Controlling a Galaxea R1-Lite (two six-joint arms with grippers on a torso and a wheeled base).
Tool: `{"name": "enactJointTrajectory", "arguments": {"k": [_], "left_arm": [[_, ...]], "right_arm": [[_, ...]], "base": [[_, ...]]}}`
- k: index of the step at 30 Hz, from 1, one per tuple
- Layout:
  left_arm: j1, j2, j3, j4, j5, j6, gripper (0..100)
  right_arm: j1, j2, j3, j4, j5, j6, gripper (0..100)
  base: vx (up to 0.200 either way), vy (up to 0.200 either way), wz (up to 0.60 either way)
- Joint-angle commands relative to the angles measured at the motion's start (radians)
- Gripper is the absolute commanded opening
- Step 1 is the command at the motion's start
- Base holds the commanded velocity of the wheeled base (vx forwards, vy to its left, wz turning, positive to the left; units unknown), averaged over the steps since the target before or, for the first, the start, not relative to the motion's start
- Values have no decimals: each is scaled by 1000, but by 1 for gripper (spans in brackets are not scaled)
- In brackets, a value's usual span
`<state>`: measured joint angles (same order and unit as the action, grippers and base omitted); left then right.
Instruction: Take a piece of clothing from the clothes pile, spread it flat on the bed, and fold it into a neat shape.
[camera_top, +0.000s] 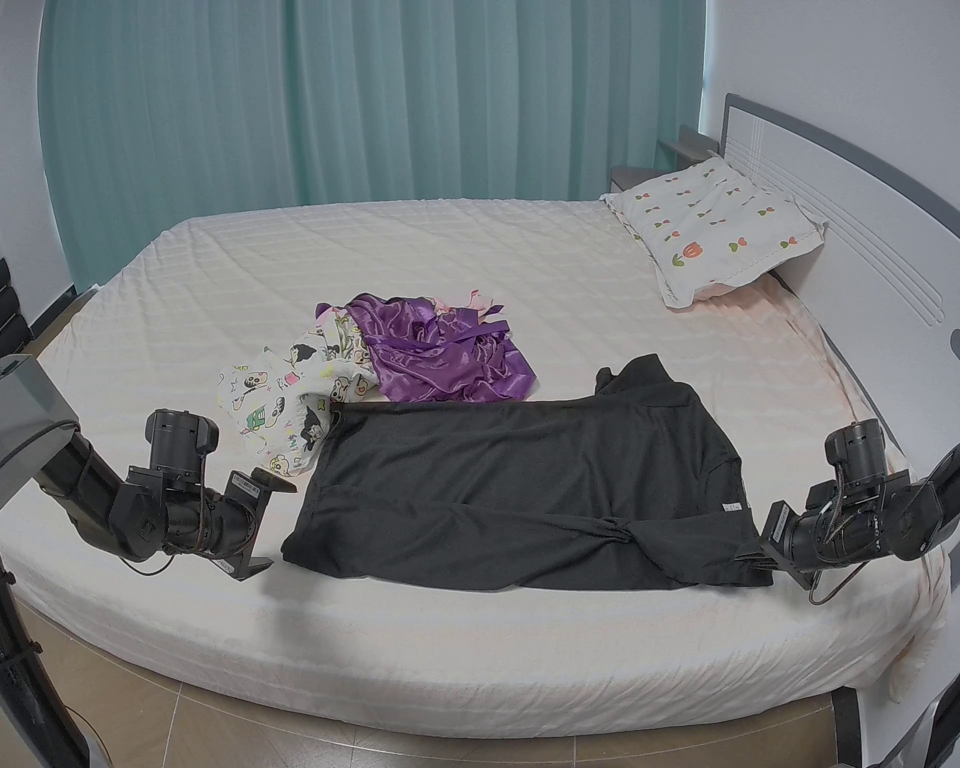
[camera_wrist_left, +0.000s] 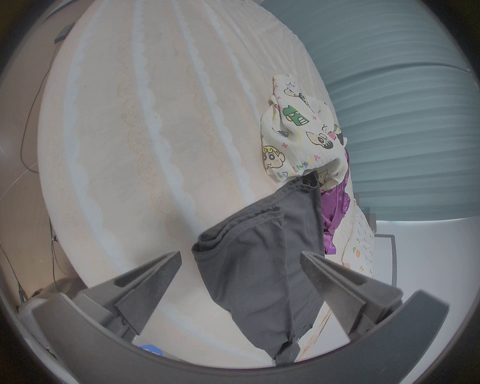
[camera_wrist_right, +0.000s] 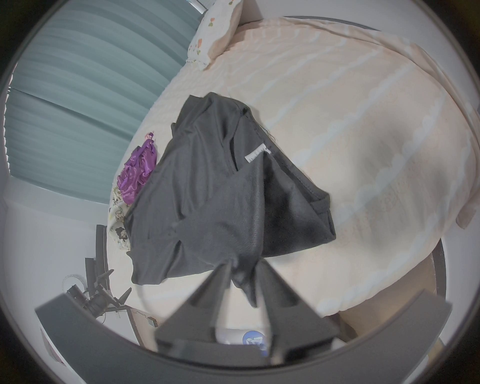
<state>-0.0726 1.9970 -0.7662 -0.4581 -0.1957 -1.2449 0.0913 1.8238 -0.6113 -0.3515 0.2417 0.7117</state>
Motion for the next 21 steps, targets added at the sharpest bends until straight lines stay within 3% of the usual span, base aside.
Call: {"name": "enactJointTrajectory", "arguments": {"k": [1, 6, 15, 19, 21], "left_arm": [[-7, -43, 25, -1, -5, -1, 100], [-21, -38, 24, -1, -7, -1, 100], [-38, -57, 10, -1, -7, -8, 100], [-33, -61, 8, -2, -53, -4, 100], [-30, -67, 11, -4, -71, -5, 100]], "right_arm": [[4, 48, 4, -15, -10, -6, 100], [-2, 48, 1, -89, -28, -40, 100], [-33, 60, -42, -129, -24, -26, 100], [-44, 57, -13, -136, -18, -14, 100], [-50, 65, -5, -152, -16, 2, 100]], "base": [[0, 0, 0], [0, 0, 0], [0, 0, 0], [0, 0, 0], [200, 0, 0]]}}
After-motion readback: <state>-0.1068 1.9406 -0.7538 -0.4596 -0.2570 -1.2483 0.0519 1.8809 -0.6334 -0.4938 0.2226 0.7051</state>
